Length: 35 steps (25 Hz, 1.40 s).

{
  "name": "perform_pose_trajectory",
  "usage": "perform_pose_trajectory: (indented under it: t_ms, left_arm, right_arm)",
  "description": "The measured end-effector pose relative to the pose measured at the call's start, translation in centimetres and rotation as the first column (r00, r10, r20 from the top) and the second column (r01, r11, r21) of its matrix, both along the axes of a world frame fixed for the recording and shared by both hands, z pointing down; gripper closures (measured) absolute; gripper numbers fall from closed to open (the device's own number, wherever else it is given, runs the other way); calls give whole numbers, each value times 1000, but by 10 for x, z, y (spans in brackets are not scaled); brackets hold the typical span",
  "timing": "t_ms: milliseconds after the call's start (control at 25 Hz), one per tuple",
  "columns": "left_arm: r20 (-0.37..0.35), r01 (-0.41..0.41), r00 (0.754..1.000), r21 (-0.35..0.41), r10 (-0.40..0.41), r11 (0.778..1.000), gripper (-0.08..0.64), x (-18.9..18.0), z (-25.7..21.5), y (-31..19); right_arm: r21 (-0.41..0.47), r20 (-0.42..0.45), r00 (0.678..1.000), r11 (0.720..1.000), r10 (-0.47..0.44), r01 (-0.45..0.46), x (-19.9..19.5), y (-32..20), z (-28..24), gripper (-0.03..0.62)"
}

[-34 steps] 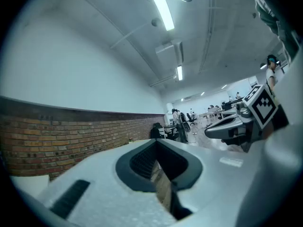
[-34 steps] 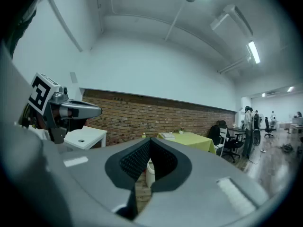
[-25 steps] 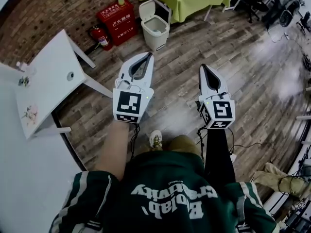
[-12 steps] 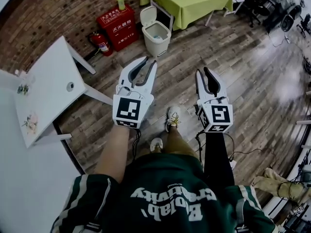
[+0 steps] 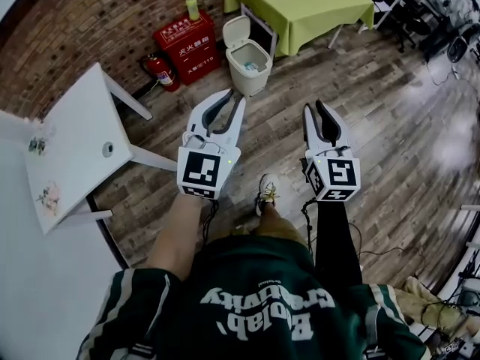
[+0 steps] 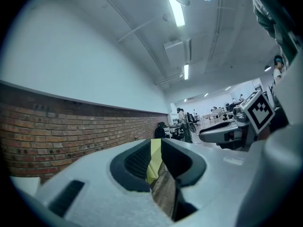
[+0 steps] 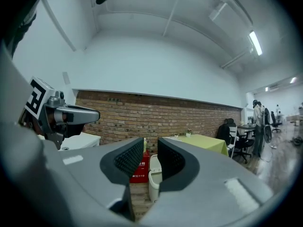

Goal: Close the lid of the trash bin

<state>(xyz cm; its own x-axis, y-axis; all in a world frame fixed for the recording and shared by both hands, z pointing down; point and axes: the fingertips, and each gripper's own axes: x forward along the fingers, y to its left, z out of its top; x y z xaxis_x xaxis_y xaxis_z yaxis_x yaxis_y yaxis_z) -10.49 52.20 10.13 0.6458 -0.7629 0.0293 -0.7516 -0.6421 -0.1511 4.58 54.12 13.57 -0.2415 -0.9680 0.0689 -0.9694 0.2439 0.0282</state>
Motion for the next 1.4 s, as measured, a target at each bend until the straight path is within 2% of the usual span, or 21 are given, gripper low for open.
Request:
perform_pose_trajectory:
  t_ms: [720, 1040, 1400]
  left_arm:
    - [10, 143, 990, -17, -143, 990, 486, 29, 1, -161]
    - [14, 169, 986, -19, -168, 986, 486, 45, 2, -194]
    - [17, 187, 982, -4, -187, 982, 491, 57, -4, -206]
  right_arm:
    - [3, 1, 993, 993, -115, 115, 48, -174, -9, 489]
    - [8, 12, 990, 990, -141, 141, 69, -212, -7, 491]
    - [11, 28, 987, 987, -158, 157, 86, -227, -7, 495]
